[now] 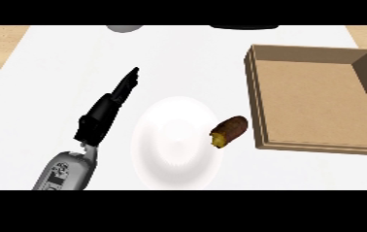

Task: Pick the squash from the plate and place it in the cardboard box

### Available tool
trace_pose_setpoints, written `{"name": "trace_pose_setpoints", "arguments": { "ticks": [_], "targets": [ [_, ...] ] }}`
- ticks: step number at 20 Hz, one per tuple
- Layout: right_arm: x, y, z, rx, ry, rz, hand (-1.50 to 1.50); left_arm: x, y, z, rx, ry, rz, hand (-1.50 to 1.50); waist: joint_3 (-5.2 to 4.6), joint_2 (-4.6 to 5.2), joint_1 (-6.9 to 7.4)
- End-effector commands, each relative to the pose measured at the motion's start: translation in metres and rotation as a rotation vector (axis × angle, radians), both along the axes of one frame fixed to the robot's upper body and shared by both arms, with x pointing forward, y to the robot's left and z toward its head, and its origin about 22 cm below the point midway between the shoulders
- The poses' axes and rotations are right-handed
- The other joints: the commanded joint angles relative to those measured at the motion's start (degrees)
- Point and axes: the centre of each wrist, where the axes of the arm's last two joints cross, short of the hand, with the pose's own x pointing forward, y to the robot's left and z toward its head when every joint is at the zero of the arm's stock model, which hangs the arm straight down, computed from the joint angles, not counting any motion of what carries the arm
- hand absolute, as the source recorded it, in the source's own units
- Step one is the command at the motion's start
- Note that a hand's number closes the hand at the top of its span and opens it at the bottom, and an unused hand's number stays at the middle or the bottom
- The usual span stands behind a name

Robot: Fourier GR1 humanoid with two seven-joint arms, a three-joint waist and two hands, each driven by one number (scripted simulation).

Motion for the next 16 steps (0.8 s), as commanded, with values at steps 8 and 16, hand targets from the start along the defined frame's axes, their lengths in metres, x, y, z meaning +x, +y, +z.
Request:
{"name": "trace_pose_setpoints", "arguments": {
  "ticks": [8,16],
  "targets": [
    [0.062,-0.011,-0.081,0.187,0.175,-0.078,-1.5,-0.002,0.009,0.01,0.0,-0.001,-0.009,0.0,0.07,0.02,0.52],
    [0.082,-0.023,-0.124,0.336,0.183,0.016,-1.5,-0.001,0.003,0.005,-0.004,0.005,0.014,0.0,0.07,-0.08,-0.3]
  ]
}}
